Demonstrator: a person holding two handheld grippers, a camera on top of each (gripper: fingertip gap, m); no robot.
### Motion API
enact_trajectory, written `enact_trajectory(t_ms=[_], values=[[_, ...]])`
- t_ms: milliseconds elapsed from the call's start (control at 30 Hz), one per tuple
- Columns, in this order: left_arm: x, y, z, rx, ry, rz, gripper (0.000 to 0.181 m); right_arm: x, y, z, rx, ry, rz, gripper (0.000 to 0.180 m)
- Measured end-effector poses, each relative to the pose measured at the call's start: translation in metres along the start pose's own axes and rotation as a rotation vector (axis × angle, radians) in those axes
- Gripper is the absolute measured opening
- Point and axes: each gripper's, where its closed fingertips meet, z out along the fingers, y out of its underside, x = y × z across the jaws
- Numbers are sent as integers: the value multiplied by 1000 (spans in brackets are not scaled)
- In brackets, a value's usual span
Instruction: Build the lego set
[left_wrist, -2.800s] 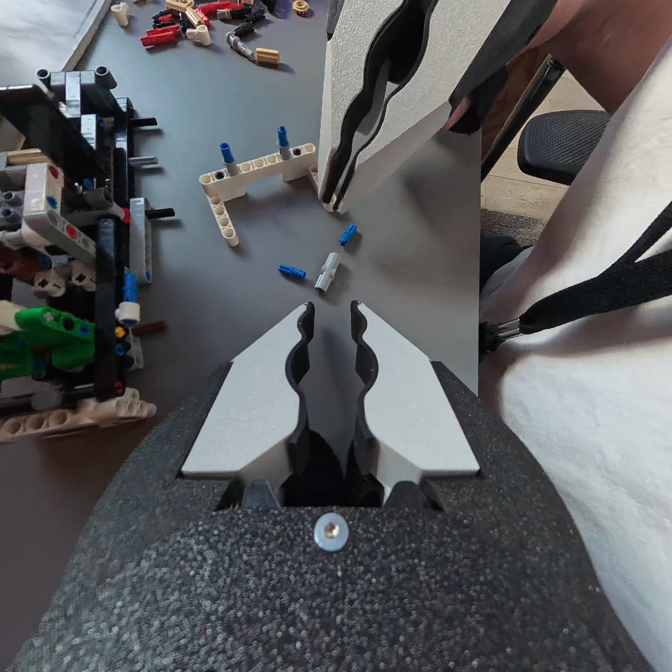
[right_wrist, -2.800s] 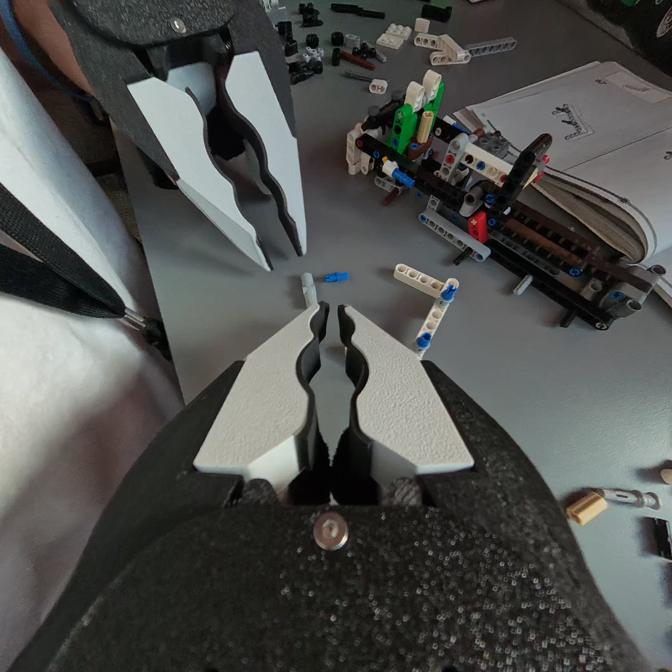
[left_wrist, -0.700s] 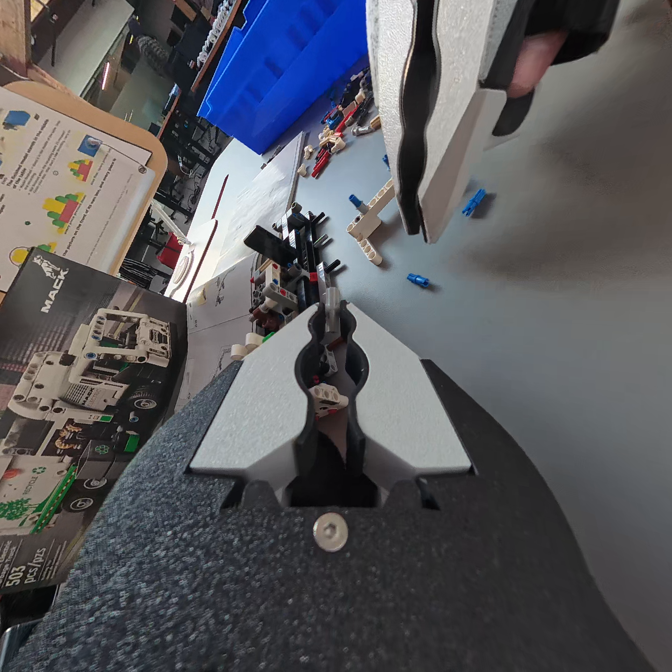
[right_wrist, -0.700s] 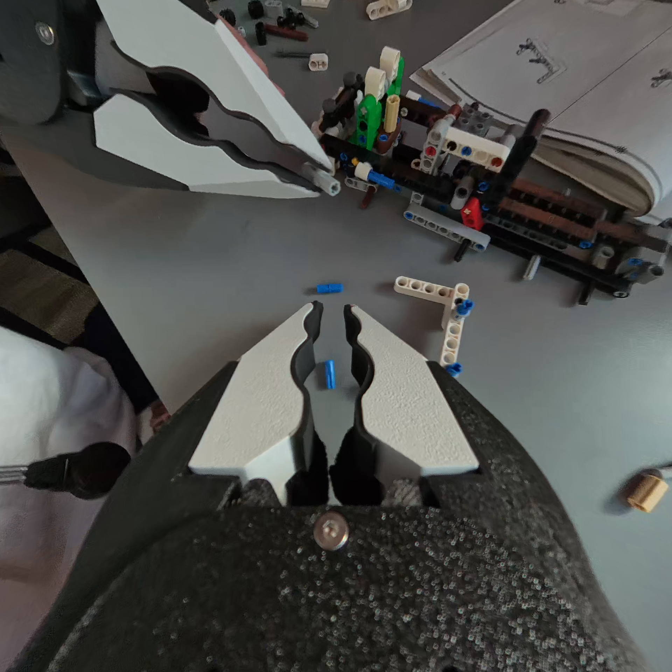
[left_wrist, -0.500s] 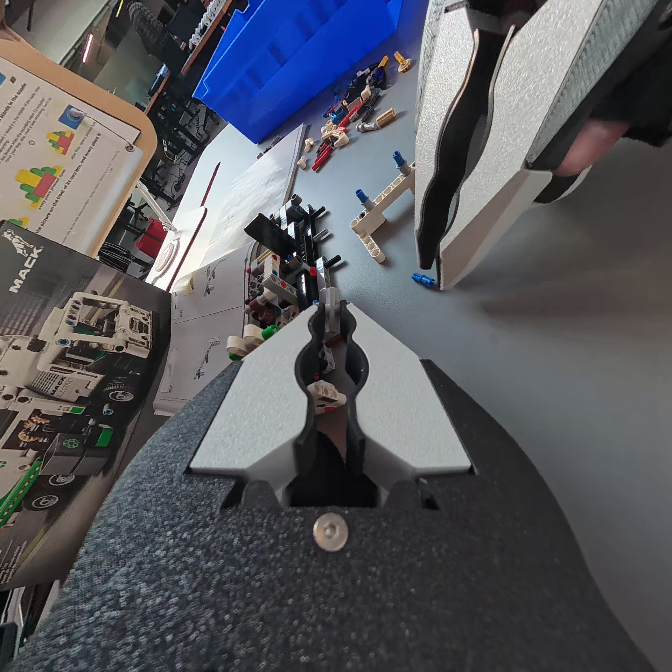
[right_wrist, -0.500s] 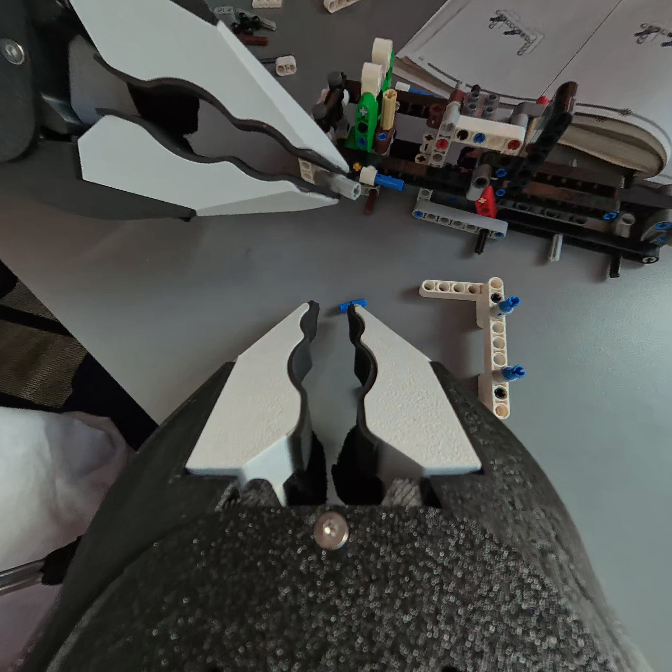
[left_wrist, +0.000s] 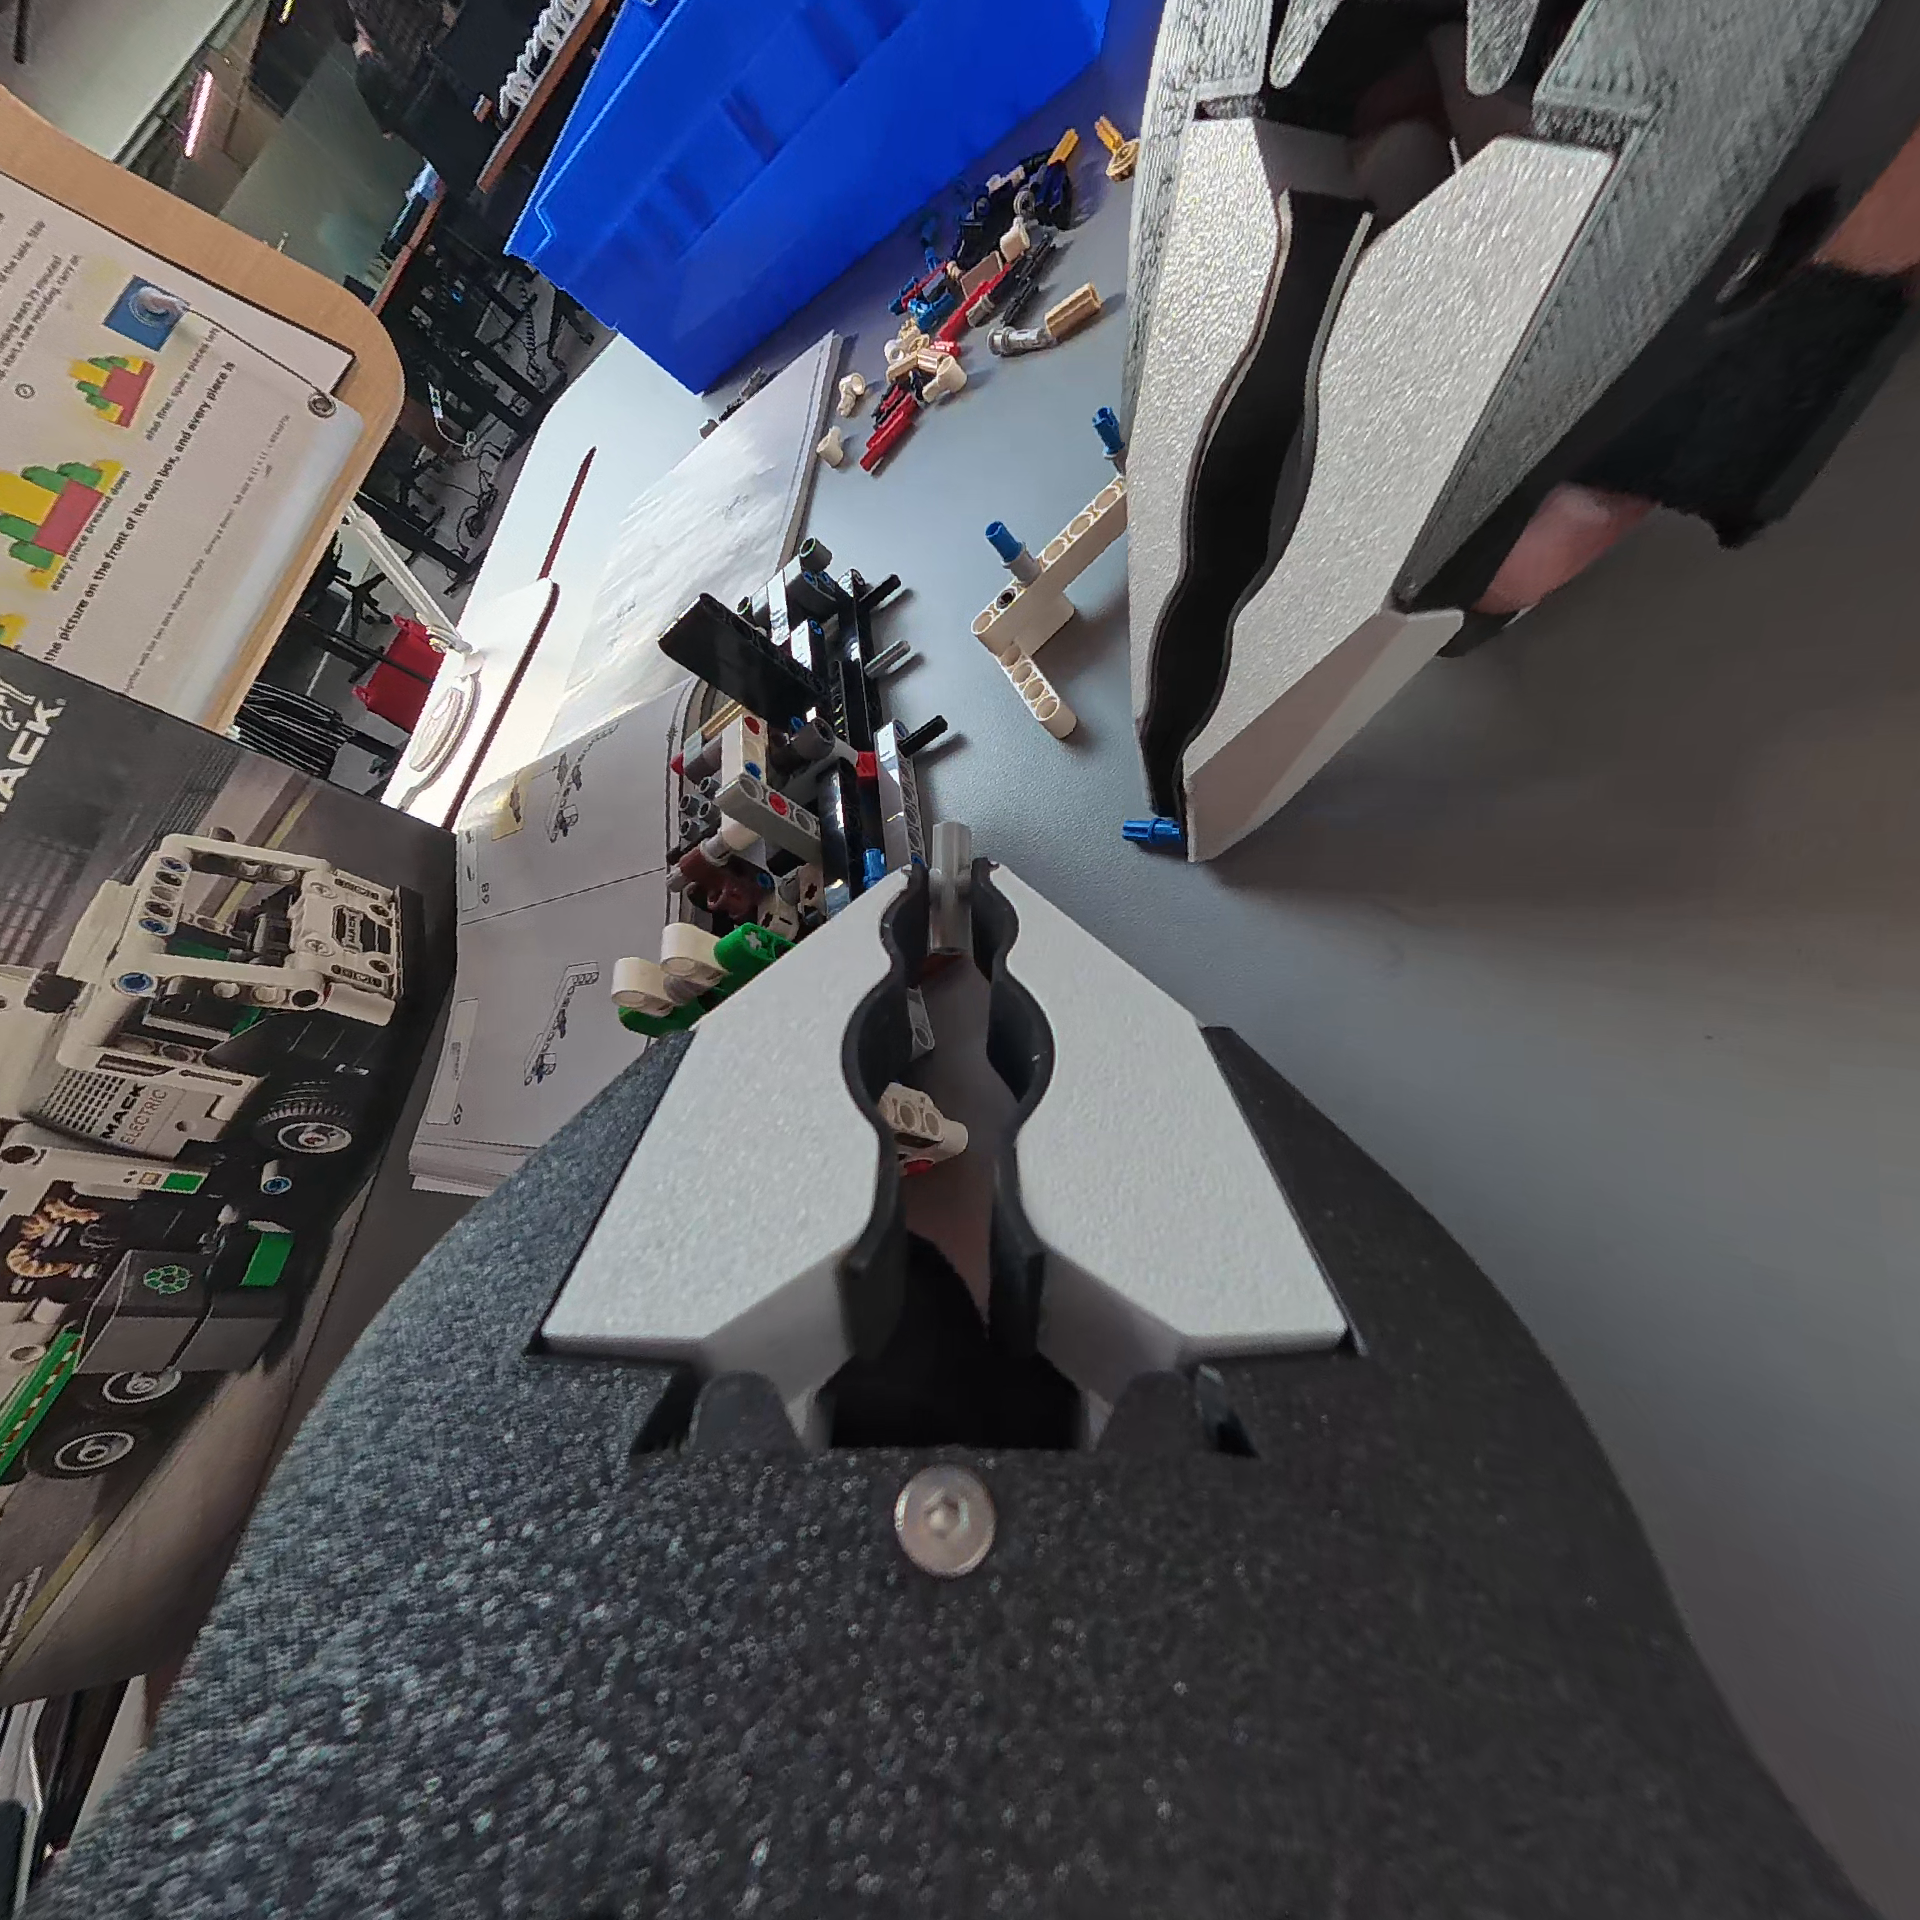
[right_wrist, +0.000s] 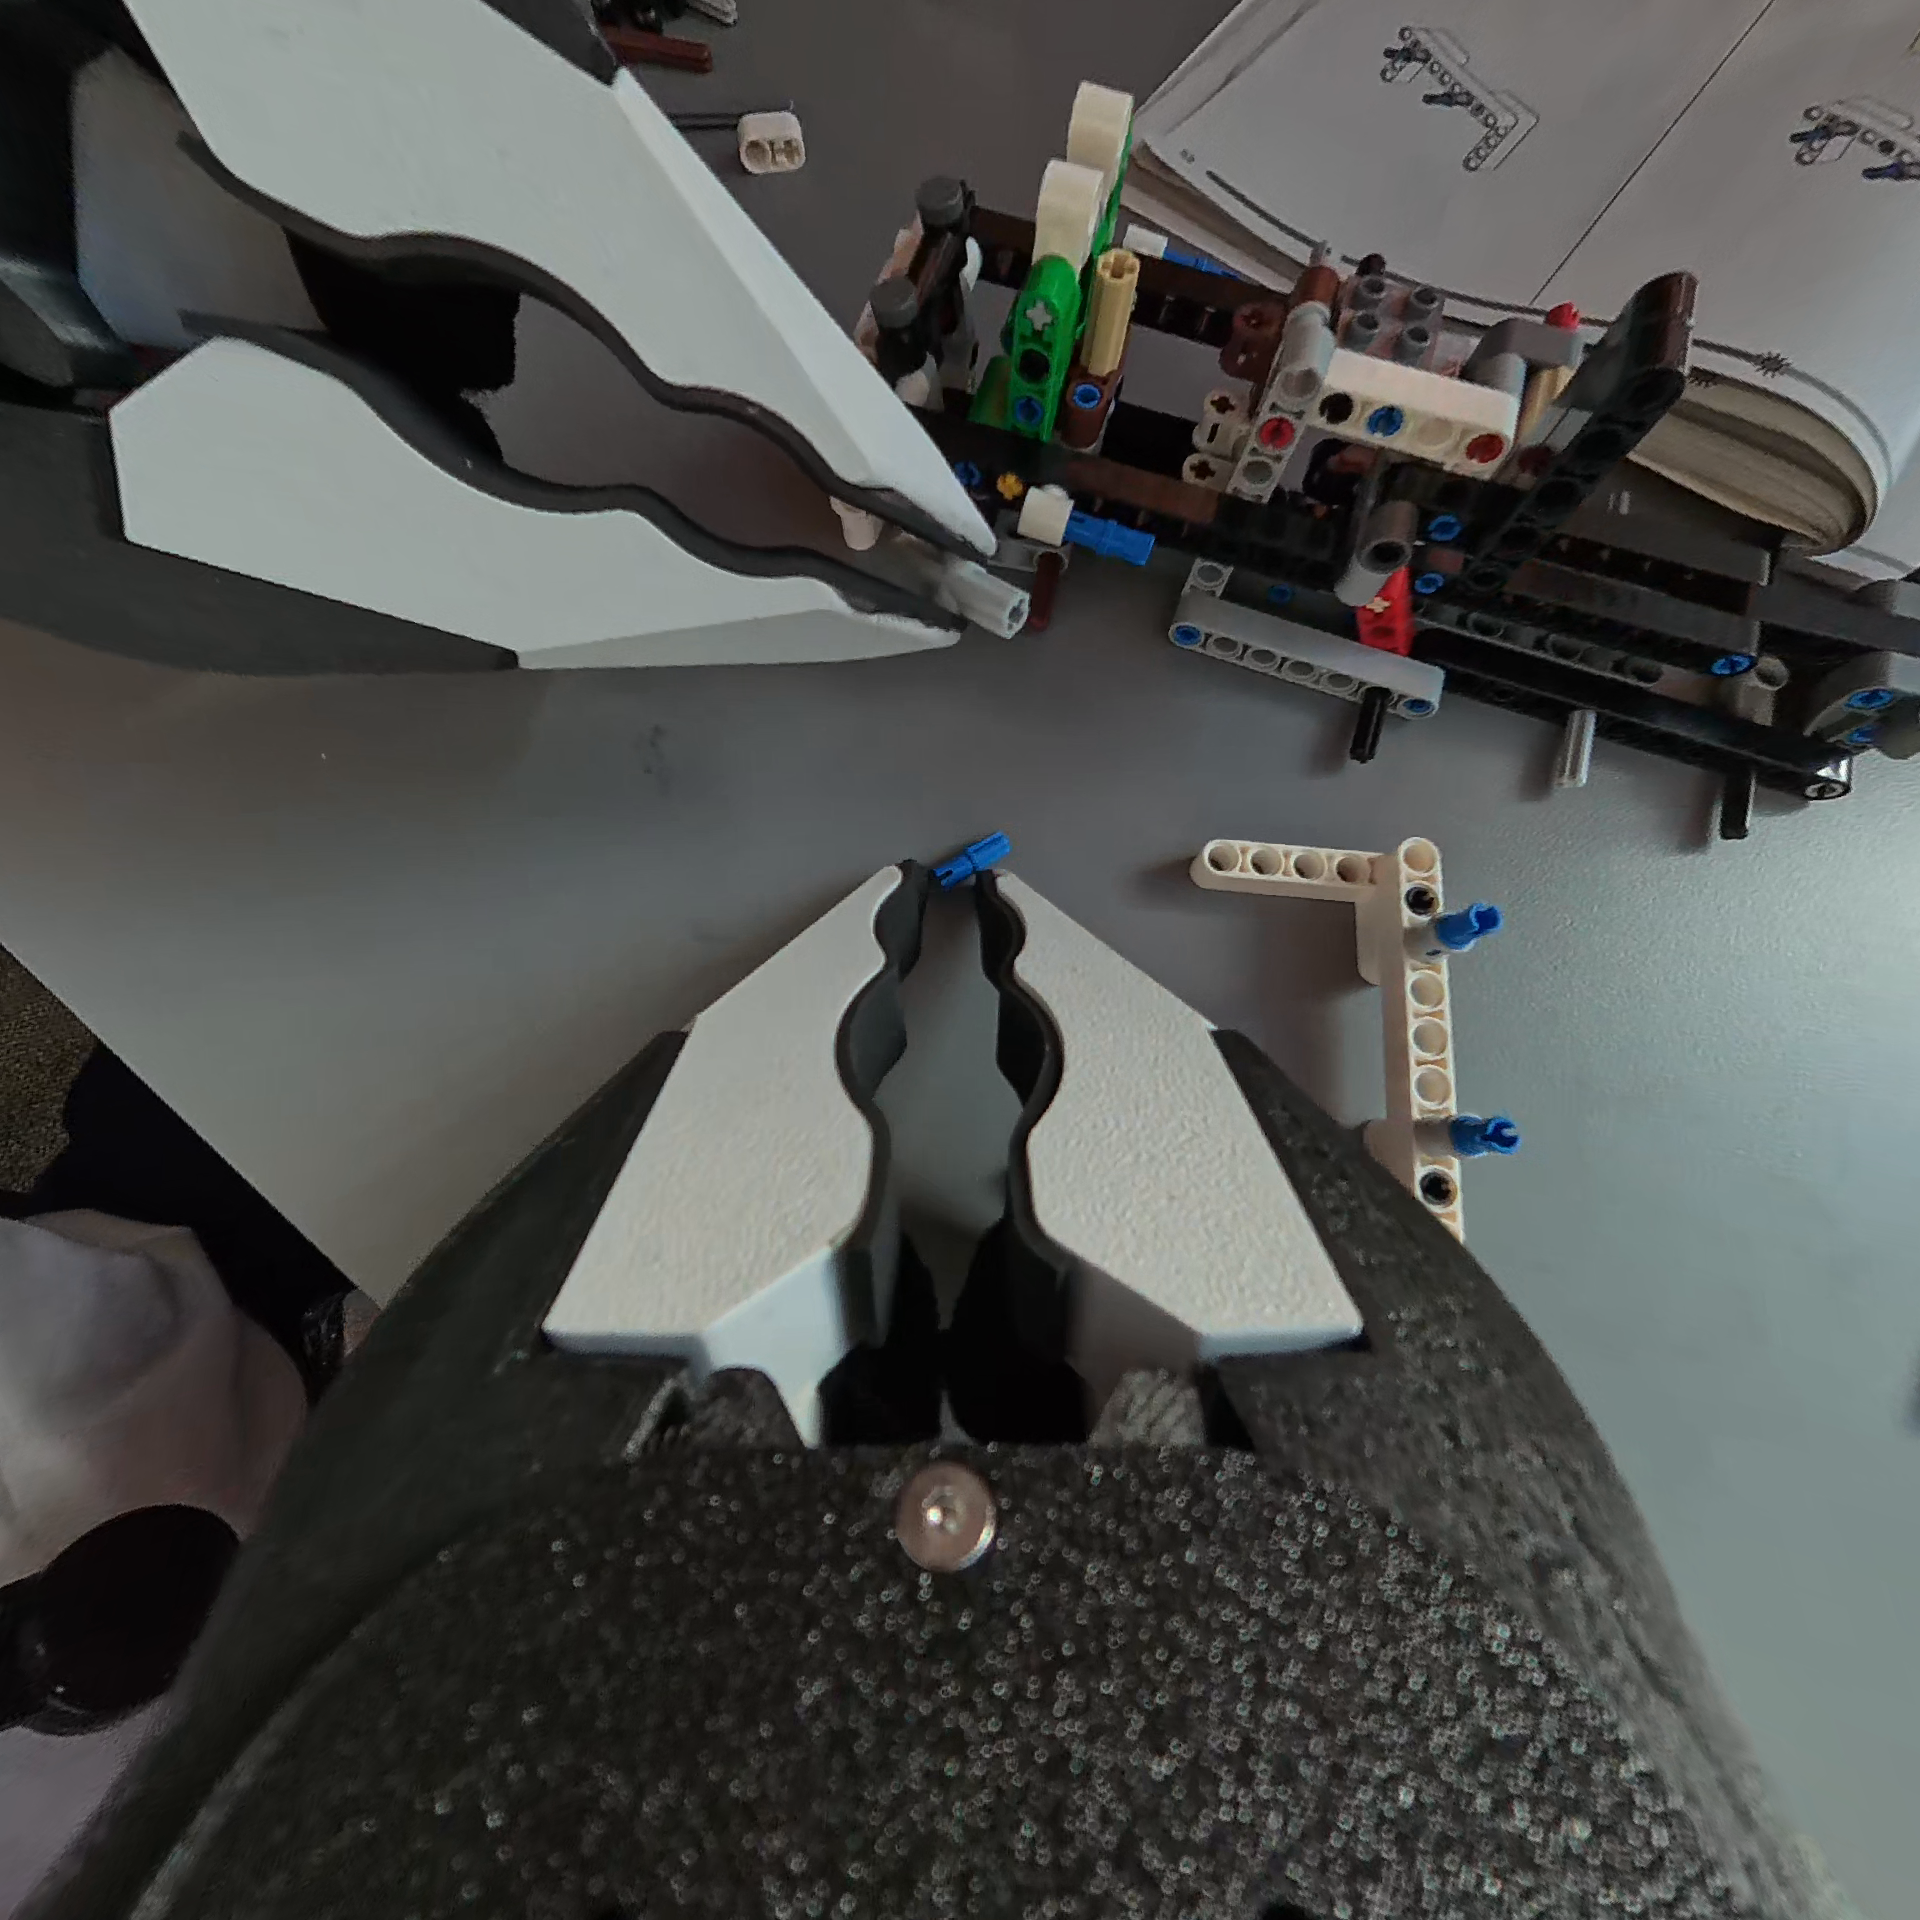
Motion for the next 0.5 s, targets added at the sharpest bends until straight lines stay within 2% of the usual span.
enact_trajectory(t_ms=[33, 167, 333, 500], values=[[0, 0, 0, 0, 0, 0, 5, 0, -1, 0, -2, -1, 3, 13], [1, 0, 0, 0, 7, -3, 5, 0, -4, 4, -5, 20, 34, 16], [1, 0, 0, -3, 7, 2, 5, -1, -4, 5, -16, 54, -41, 4], [3, 1, 1, -3, 22, 7, 5, -14, 1, -1, -6, -49, -140, 4]])
